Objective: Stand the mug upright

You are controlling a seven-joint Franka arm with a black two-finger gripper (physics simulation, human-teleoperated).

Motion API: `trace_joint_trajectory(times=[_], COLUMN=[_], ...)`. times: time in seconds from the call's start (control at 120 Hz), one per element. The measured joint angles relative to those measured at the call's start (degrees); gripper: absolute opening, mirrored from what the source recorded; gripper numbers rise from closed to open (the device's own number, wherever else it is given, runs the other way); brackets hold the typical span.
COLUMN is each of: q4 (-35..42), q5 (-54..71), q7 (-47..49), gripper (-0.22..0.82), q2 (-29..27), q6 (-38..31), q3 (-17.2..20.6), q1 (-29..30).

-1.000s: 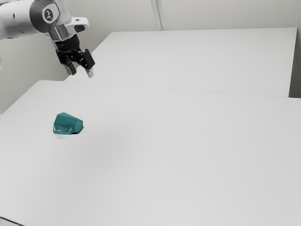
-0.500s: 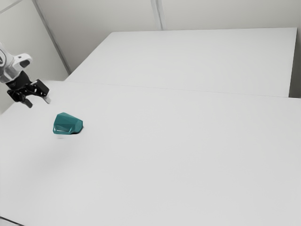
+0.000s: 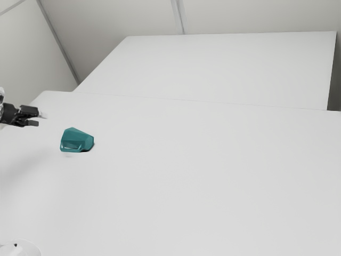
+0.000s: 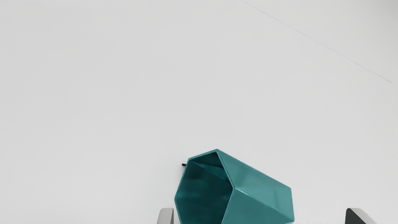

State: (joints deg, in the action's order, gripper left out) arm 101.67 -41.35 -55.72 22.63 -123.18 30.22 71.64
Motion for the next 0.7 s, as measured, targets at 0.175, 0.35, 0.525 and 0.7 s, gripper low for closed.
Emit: trace_joint_trajectory(times=[0.175, 0.35, 0.525, 0.7], q4=[4.1, 6.38, 4.55, 2.18], q5=[-0.65, -0.77, -0.56, -0.3], q7=[-9.98, -17.56, -23.29, -27.57], gripper=[0.59, 0.59, 0.58, 0.58], q2=[0.84, 1.42, 4.65, 7.93], q6=[-0.04, -1.36, -3.19, -5.26], q3=[0.75, 0.73, 0.37, 0.28], q1=[-0.17, -0.26, -0.18, -0.5])
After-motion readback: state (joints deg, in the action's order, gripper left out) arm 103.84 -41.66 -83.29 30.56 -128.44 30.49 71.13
